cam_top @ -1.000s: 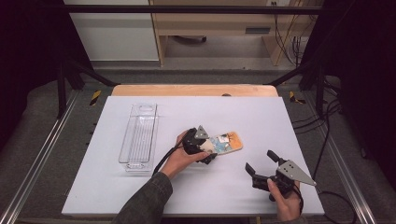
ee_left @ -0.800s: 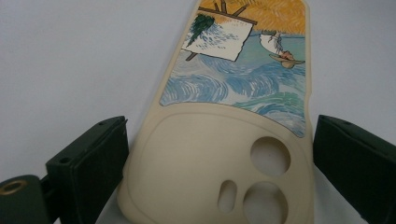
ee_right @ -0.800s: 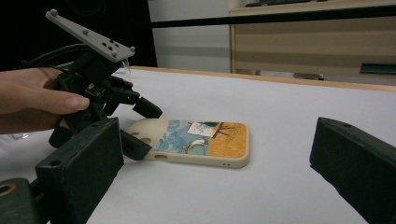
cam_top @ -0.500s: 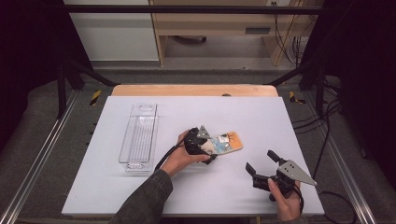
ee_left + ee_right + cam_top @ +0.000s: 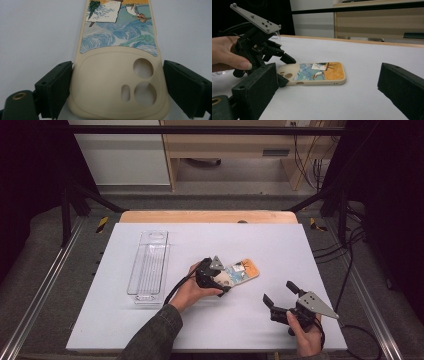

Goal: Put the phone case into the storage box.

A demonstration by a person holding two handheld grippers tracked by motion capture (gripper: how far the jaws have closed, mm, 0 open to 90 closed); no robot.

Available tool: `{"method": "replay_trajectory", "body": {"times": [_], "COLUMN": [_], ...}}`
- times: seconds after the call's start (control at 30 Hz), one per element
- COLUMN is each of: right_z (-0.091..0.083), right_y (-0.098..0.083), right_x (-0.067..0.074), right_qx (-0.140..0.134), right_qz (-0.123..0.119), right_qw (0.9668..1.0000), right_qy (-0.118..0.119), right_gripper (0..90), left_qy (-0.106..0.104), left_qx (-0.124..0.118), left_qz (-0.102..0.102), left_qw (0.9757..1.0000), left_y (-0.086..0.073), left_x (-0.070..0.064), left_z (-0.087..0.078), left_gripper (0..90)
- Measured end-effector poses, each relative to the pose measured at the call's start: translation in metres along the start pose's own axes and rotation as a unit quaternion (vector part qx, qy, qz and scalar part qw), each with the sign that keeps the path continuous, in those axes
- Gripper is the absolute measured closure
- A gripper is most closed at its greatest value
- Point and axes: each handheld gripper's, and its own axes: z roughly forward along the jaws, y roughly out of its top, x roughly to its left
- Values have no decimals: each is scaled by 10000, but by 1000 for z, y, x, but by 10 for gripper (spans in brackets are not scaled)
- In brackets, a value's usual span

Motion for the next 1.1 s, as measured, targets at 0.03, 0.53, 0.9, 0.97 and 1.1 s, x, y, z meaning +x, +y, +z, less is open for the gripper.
{"method": "replay_trajectory", "body": {"times": [0.03,0.53,0.9,0.97,1.1], "right_z": [0,-2,-2,1,4], "right_y": [0,2,4,4,4], "right_x": [0,2,12,19,28], "right_qx": [0,-27,126,219,303], "right_qz": [0,-93,-733,-1058,-1407], "right_qw": [10000,10000,9971,9939,9893], "right_qy": [0,-13,-156,-217,-245], "right_gripper": [32,32,32,31,33], "left_qy": [0,257,374,388,451], "left_qx": [0,-523,-779,-814,-877], "left_qz": [0,-189,-213,-201,-192], "left_qw": [10000,9981,9960,9957,9949], "left_y": [0,2,4,4,4], "left_x": [0,-7,-15,-17,-20], "left_z": [0,-27,-61,-69,-83], "left_gripper": [114,120,120,119,119]}}
